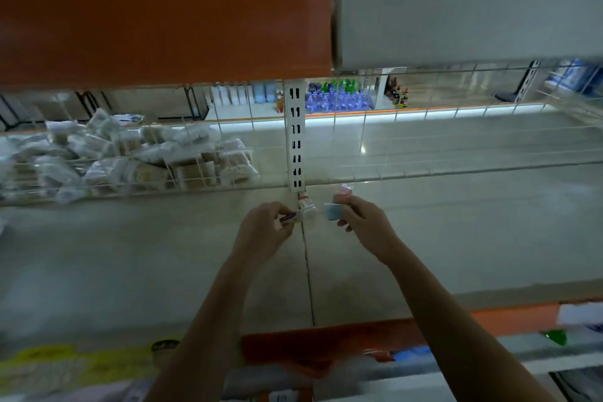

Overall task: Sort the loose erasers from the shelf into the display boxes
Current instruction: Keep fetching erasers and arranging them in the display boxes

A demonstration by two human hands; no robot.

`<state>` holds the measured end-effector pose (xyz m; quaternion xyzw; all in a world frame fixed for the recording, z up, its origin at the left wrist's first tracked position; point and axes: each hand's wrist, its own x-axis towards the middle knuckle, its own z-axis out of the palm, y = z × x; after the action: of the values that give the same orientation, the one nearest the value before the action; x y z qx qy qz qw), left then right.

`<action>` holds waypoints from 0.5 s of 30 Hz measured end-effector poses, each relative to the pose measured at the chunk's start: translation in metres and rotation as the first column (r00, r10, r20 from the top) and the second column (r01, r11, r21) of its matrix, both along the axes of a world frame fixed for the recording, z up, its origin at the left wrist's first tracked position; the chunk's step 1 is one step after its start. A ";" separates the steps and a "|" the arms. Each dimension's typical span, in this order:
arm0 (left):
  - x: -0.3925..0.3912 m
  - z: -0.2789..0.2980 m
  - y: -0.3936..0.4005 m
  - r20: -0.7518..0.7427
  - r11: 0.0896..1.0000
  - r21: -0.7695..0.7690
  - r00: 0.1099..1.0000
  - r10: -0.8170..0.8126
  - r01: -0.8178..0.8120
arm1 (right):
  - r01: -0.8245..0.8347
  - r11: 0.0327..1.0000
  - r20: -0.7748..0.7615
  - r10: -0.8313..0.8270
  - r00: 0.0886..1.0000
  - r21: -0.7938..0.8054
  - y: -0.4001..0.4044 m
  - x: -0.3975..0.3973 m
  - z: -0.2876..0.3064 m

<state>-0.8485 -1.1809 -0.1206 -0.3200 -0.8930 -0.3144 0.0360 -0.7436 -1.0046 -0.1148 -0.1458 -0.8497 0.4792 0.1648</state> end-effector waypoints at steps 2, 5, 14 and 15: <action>0.010 0.002 -0.002 0.034 0.998 0.056 0.999 -0.004 0.002 | -0.080 0.986 0.000 0.081 0.997 -0.143 -0.007 0.010 0.005; 0.026 0.006 -0.007 0.154 0.984 0.180 0.987 -0.034 0.005 | -0.151 0.937 -0.014 0.155 0.988 -0.315 -0.017 0.022 0.011; 0.066 0.006 -0.045 0.515 0.840 0.505 0.850 -0.111 -0.196 | -0.299 0.821 -0.069 0.305 0.950 -0.486 -0.039 0.034 0.019; 0.070 0.008 -0.052 0.532 0.815 0.539 0.837 -0.132 -0.214 | -0.325 0.802 -0.091 0.325 0.941 -0.501 -0.044 0.033 0.019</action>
<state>-0.7788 -1.2326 -0.1122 -0.1702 -0.7339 -0.6470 -0.1175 -0.7107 -1.0484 -0.0958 -0.0364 -0.7052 0.7072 0.0361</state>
